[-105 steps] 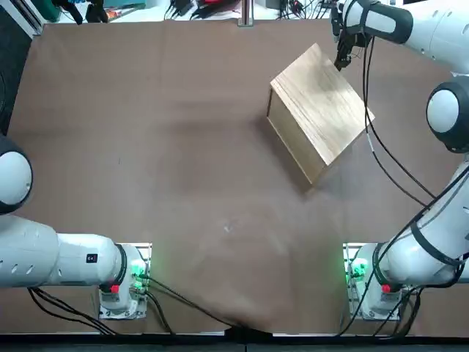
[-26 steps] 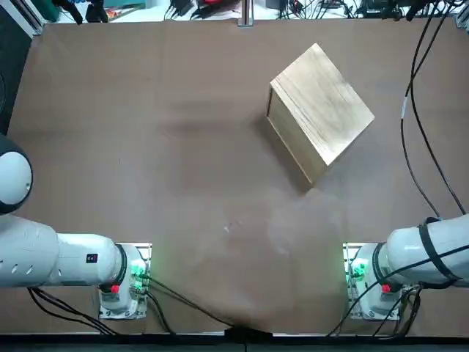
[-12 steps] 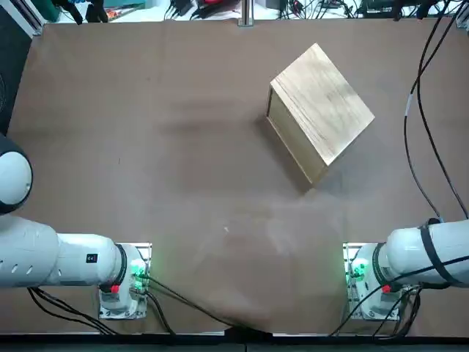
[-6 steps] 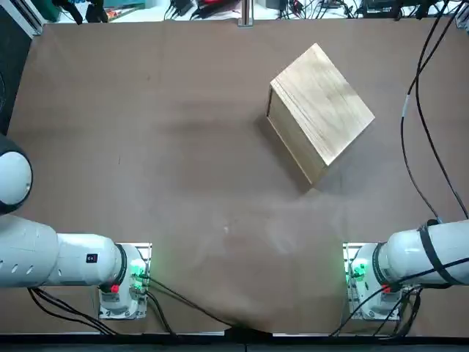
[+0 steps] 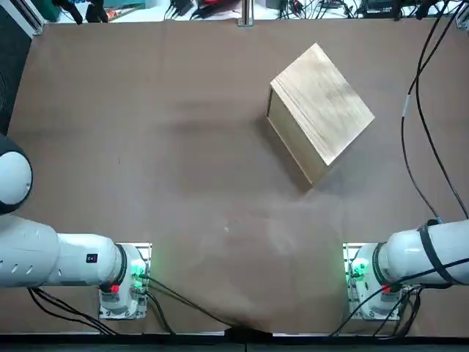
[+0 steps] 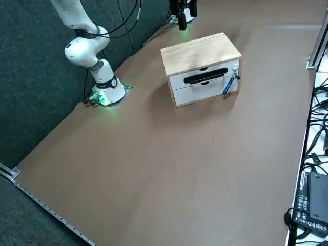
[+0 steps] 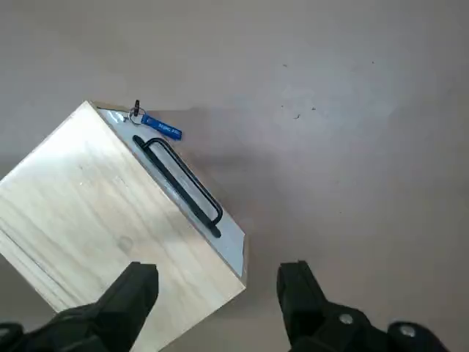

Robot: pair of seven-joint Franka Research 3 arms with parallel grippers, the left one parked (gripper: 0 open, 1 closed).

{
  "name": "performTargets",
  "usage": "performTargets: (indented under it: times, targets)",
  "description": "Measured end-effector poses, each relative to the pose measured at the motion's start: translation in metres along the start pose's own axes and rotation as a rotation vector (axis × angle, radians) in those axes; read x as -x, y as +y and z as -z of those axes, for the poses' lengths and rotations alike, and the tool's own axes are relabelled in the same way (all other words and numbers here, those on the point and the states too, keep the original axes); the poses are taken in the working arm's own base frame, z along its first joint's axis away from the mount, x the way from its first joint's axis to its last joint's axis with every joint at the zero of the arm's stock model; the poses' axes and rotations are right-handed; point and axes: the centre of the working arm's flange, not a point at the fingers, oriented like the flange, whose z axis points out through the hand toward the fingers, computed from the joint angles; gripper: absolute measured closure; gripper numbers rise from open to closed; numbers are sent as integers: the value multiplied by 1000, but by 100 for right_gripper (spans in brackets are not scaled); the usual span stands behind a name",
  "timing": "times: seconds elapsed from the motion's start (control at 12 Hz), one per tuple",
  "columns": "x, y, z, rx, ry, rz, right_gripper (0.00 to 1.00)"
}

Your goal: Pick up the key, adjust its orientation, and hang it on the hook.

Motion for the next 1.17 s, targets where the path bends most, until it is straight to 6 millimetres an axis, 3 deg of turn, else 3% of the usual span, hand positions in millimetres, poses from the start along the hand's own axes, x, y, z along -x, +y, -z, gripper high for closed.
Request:
performTargets:
  times: [1.17]
  targets:
    - [-3,6,-7,26,-13,-6,0]
